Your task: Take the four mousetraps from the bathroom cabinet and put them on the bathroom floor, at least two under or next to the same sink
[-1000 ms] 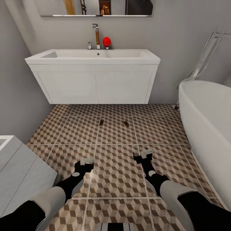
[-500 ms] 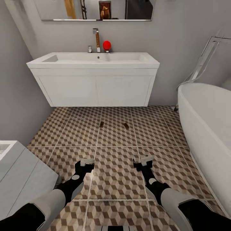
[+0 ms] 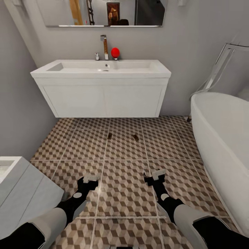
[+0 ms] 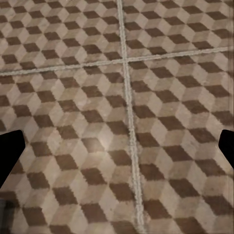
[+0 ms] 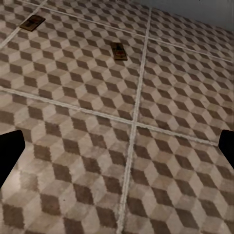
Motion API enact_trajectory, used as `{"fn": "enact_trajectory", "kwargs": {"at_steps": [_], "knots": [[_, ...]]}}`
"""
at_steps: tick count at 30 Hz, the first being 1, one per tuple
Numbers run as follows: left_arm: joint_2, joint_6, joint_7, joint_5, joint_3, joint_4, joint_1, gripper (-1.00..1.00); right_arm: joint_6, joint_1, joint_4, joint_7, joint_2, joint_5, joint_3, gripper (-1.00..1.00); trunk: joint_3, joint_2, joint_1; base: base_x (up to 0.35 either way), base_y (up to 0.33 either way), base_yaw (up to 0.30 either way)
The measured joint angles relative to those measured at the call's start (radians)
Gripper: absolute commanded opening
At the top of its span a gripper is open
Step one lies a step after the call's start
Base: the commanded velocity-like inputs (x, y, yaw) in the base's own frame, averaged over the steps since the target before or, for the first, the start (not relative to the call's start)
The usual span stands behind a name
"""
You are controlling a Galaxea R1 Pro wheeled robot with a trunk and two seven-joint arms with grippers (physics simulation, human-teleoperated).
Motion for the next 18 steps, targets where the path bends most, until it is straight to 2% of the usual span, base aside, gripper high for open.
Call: {"fn": "enact_trajectory", "kwargs": {"at_steps": [3,18], "knots": [[0.001,0.000,-0.031,0.001,0.000,0.000,0.001,1.00,0.000,0.000,0.000,-0.001,0.000,0.000,0.000,1.00,0.009,0.021,-0.012,0.000,0.000,0.000],[0.001,0.000,-0.039,-0.001,0.000,0.039,0.001,1.00,0.000,0.000,0.000,-0.001,0.000,0.000,0.000,1.00,0.056,0.126,-0.069,0.000,0.000,0.000]]}}
